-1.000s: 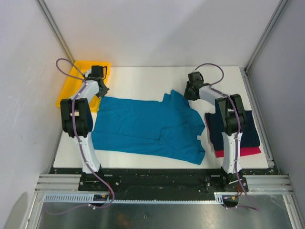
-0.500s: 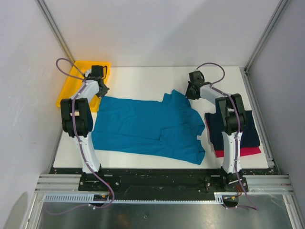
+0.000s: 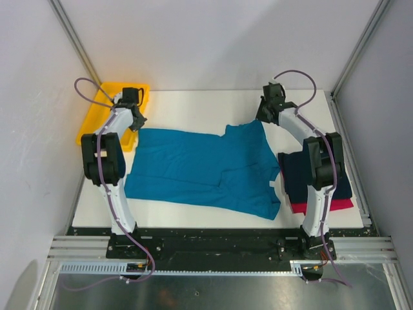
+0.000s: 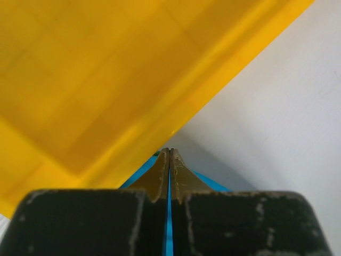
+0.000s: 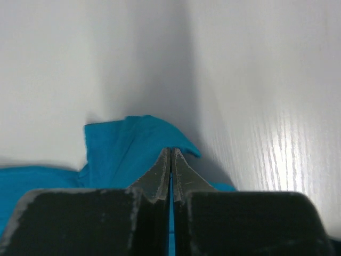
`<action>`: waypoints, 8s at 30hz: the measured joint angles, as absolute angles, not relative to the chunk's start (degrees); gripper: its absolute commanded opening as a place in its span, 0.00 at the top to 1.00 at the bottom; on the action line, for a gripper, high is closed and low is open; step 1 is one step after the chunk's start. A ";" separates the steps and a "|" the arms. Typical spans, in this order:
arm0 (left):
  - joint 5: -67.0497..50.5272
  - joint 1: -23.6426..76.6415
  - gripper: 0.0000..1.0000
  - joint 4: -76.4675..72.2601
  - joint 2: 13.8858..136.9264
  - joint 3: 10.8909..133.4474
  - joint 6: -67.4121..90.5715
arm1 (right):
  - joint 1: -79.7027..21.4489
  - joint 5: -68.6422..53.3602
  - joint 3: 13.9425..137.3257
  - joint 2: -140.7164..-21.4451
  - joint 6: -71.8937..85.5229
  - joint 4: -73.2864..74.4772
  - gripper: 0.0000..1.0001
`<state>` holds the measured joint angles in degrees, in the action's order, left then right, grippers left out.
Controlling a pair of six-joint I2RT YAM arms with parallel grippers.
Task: Fold and stack the t-shirts
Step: Grap the side of the flattened tshirt furthest away from the robot with both arms, then fold the other side of the tshirt into a rectangle
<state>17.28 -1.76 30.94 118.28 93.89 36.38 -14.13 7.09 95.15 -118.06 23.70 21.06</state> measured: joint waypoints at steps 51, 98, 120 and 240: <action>12.95 -7.99 1.00 27.44 94.52 59.94 37.65 | -29.12 10.33 50.24 -72.16 37.26 29.74 1.00; 9.87 -9.72 0.39 28.60 86.67 55.13 36.93 | -31.35 8.36 46.22 -68.88 35.40 31.46 0.47; -10.37 29.19 0.46 25.65 102.28 76.69 24.88 | -26.57 11.03 54.24 -83.79 36.56 27.49 0.53; -13.54 42.33 0.60 13.23 96.29 58.15 28.47 | -47.68 15.88 39.79 -61.23 56.84 40.16 0.72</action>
<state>-13.54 42.33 13.23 96.29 58.15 28.47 -47.68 15.88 39.79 -61.23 56.84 40.16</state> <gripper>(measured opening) 0.459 0.294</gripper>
